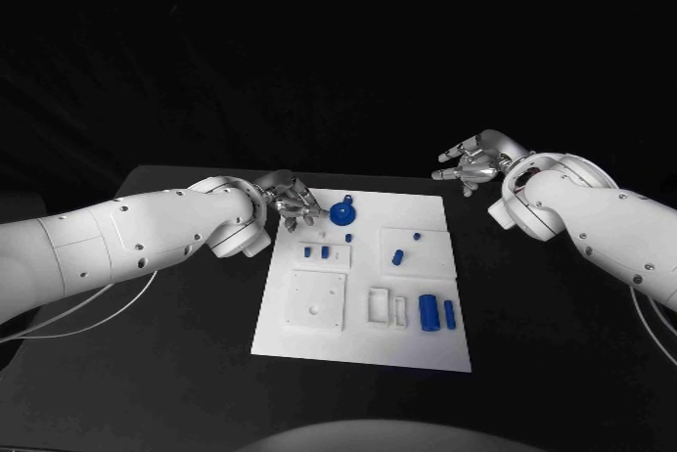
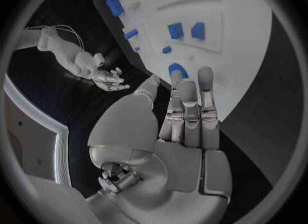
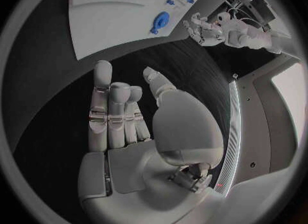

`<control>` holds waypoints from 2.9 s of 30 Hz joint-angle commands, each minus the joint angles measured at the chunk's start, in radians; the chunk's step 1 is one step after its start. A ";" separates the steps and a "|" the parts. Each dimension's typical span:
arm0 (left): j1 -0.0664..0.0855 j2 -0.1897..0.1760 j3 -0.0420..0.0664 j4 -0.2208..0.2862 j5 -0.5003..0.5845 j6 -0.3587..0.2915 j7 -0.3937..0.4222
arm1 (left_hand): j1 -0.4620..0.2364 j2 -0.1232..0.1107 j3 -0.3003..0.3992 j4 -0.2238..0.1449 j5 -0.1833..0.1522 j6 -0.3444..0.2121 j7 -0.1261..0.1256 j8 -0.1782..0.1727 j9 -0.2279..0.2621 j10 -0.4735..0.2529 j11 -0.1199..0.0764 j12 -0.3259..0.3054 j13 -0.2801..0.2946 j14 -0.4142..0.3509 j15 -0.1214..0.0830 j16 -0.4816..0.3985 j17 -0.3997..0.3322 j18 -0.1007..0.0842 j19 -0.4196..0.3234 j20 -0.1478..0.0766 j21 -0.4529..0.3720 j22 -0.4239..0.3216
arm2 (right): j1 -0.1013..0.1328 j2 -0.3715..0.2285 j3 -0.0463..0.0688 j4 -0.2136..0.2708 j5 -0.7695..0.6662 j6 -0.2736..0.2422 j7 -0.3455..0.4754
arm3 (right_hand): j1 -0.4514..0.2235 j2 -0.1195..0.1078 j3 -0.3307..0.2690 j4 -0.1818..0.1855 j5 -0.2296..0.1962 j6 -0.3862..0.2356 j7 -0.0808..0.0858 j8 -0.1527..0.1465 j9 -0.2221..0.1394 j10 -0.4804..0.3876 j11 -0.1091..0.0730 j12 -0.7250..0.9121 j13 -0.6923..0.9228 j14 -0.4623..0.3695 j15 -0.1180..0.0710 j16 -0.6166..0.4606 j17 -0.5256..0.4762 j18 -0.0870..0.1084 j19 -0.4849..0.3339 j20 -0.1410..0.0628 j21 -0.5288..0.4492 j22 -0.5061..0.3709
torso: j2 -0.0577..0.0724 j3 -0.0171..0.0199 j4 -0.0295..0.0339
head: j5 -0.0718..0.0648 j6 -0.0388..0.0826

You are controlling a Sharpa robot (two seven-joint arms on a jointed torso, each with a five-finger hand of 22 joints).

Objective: Assemble the parts on the task board

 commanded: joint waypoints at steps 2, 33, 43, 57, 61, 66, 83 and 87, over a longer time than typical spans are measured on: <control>0.001 0.007 0.001 0.008 0.031 -0.063 0.173 | 0.060 -0.003 0.003 -0.046 -0.009 0.049 0.000 -0.042 -0.072 0.000 0.002 -0.026 -0.019 -0.011 -0.001 -0.002 -0.002 0.011 0.001 0.010 -0.008 0.012 | -0.001 -0.001 0.000 0.000 -0.002 0.013 0.007 | -0.006 -0.001 0.004 0.004 0.006 0.004 0.006 0.003 0.000 -0.007 -0.003 -0.001 0.000 -0.003 0.000 -0.004 0.000 0.014 0.033 0.005 -0.001 -0.001 | 0.000 0.0000 0.0004 | -0.003 0.006; -0.002 0.159 -0.026 -0.101 -0.687 0.006 0.241 | 0.247 -0.120 0.062 -0.145 -0.083 0.059 0.009 -0.236 -0.176 -0.321 0.097 -0.163 -0.145 0.001 0.047 -0.078 -0.068 0.078 -0.034 0.063 0.040 0.028 | -0.001 0.004 0.000 -0.001 0.035 -0.043 0.051 | -0.013 -0.019 0.077 0.021 0.007 0.009 0.019 0.003 0.000 0.091 0.036 -0.804 -0.844 -0.008 0.028 -0.360 -0.204 0.021 -0.004 0.036 -0.135 -0.370 | 0.002 -0.0007 -0.0020 | -0.023 0.040; -0.012 0.195 -0.026 -0.136 -0.735 0.013 0.250 | 0.236 -0.113 0.096 -0.141 -0.052 0.074 0.012 -0.236 -0.176 -0.249 0.087 -0.164 -0.147 0.001 0.042 -0.076 -0.073 0.075 -0.022 0.058 0.013 0.060 | 0.000 0.005 0.000 -0.003 0.133 -0.135 0.125 | 0.009 -0.024 0.125 -0.007 -0.003 -0.005 0.044 0.002 -0.001 -0.063 0.099 -0.818 -0.945 -0.196 0.100 -0.539 -0.386 0.012 -0.241 0.106 -0.140 -0.563 | 0.000 -0.0008 -0.0004 | -0.032 0.039; -0.021 0.207 -0.026 -0.162 -0.744 0.026 0.257 | 0.220 -0.095 0.192 -0.166 -0.046 0.145 0.020 -0.236 -0.174 -0.191 0.076 -0.163 -0.147 -0.003 0.034 -0.070 -0.070 0.074 -0.034 0.048 0.040 0.067 | 0.000 0.005 0.000 -0.006 0.213 -0.146 0.164 | 0.002 -0.014 0.135 -0.029 0.002 -0.047 0.057 0.002 -0.002 -0.177 0.139 -0.807 -0.946 -0.327 0.184 -0.689 -0.896 -0.002 -0.462 0.208 -0.134 -0.995 | 0.002 -0.0004 0.0007 | -0.030 0.035; -0.025 0.212 -0.026 -0.170 -0.744 0.034 0.261 | 0.205 -0.099 0.212 -0.175 -0.049 0.147 0.017 -0.237 -0.175 -0.197 0.075 -0.163 -0.147 -0.003 0.035 -0.070 -0.070 0.074 -0.045 0.048 0.062 0.065 | 0.000 0.006 0.000 -0.006 0.226 -0.142 0.166 | 0.003 -0.015 0.136 -0.026 0.005 -0.053 0.059 0.000 -0.003 -0.192 0.144 -0.803 -0.947 -0.338 0.194 -0.705 -0.976 0.003 -0.474 0.223 -0.136 -1.068 | 0.001 0.0002 0.0005 | -0.030 0.031; -0.027 0.213 -0.026 -0.178 -0.741 0.056 0.259 | 0.190 -0.111 0.204 -0.174 -0.053 0.125 0.017 -0.237 -0.175 -0.206 0.077 -0.163 -0.147 -0.002 0.037 -0.071 -0.071 0.073 -0.048 0.051 0.064 0.061 | 0.000 0.006 0.000 -0.006 0.234 -0.140 0.167 | 0.003 -0.014 0.136 -0.024 0.006 -0.055 0.059 0.000 -0.003 -0.194 0.145 -0.802 -0.947 -0.341 0.196 -0.710 -0.976 0.005 -0.481 0.226 -0.136 -1.067 | 0.002 0.0004 0.0002 | -0.030 0.028; -0.044 0.224 -0.026 -0.205 -0.734 0.066 0.251 | 0.193 -0.104 0.185 -0.169 -0.053 0.113 0.017 -0.237 -0.175 -0.237 0.083 -0.163 -0.147 -0.005 0.037 -0.072 -0.074 0.074 -0.046 0.053 0.055 0.060 | 0.000 0.007 0.000 -0.005 0.238 -0.138 0.163 | 0.001 -0.013 0.135 -0.019 0.007 -0.054 0.060 0.000 -0.003 -0.193 0.147 -0.799 -0.947 -0.337 0.198 -0.714 -0.976 0.008 -0.481 0.228 -0.135 -1.067 | 0.000 -0.0009 -0.0003 | -0.034 0.022; -0.047 0.225 -0.026 -0.210 -0.728 0.059 0.252 | 0.195 -0.096 0.190 -0.166 -0.053 0.110 0.016 -0.237 -0.175 -0.236 0.083 -0.163 -0.147 -0.005 0.036 -0.072 -0.075 0.073 -0.045 0.051 0.054 0.061 | 0.000 0.009 0.000 -0.005 0.238 -0.136 0.162 | 0.001 -0.013 0.135 -0.017 0.007 -0.053 0.060 0.000 -0.003 -0.192 0.147 -0.799 -0.947 -0.336 0.199 -0.714 -0.976 0.008 -0.480 0.228 -0.135 -1.067 | 0.000 -0.0005 0.0018 | -0.035 0.022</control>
